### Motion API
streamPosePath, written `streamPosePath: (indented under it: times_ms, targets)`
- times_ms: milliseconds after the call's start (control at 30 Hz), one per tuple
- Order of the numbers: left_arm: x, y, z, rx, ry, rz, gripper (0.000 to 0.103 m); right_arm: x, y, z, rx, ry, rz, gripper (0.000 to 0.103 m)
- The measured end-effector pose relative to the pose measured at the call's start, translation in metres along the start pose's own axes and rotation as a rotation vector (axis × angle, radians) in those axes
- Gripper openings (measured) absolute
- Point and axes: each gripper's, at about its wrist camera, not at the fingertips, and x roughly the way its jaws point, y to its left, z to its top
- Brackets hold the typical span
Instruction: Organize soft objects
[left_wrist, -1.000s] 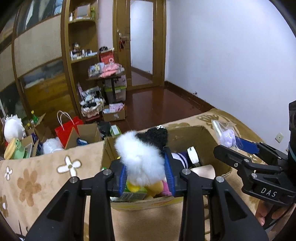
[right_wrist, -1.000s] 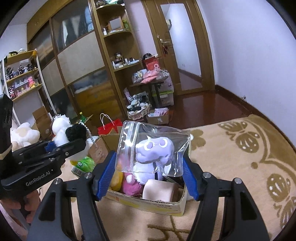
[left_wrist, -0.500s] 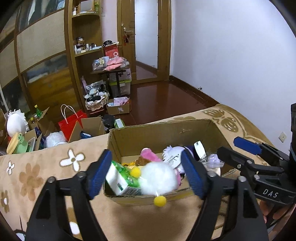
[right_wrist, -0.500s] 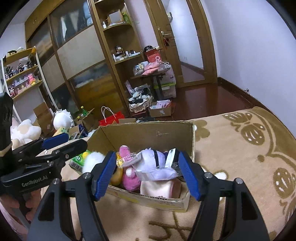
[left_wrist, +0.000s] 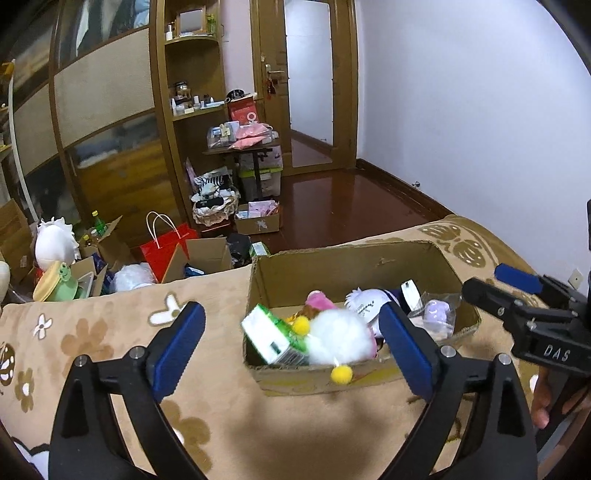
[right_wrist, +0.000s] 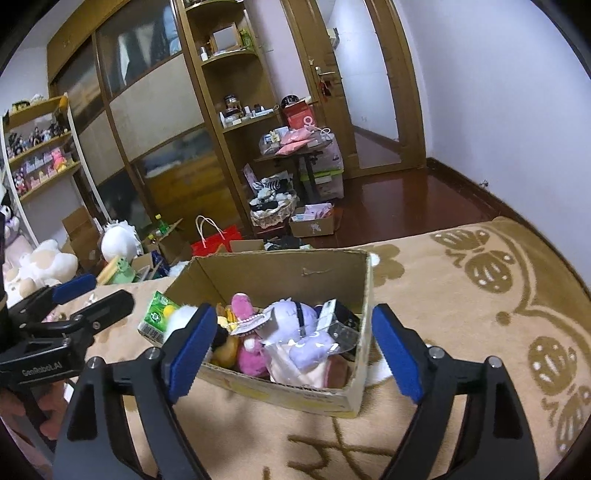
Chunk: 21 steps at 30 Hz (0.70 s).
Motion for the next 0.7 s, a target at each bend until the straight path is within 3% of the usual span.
streamPosePath:
  times_ms: [100,700]
  targets:
    - [-0.009,0.002,-0.006,-0.009,0.004,-0.014,0.095,-0.01,0.003,0.0,-0.008,-0.014,-0.013,0.103]
    - [-0.078,0.006,-0.021,0.003,-0.066,0.057,0.095,-0.073,0.014,-0.009,-0.027,-0.075,-0.061,0.103]
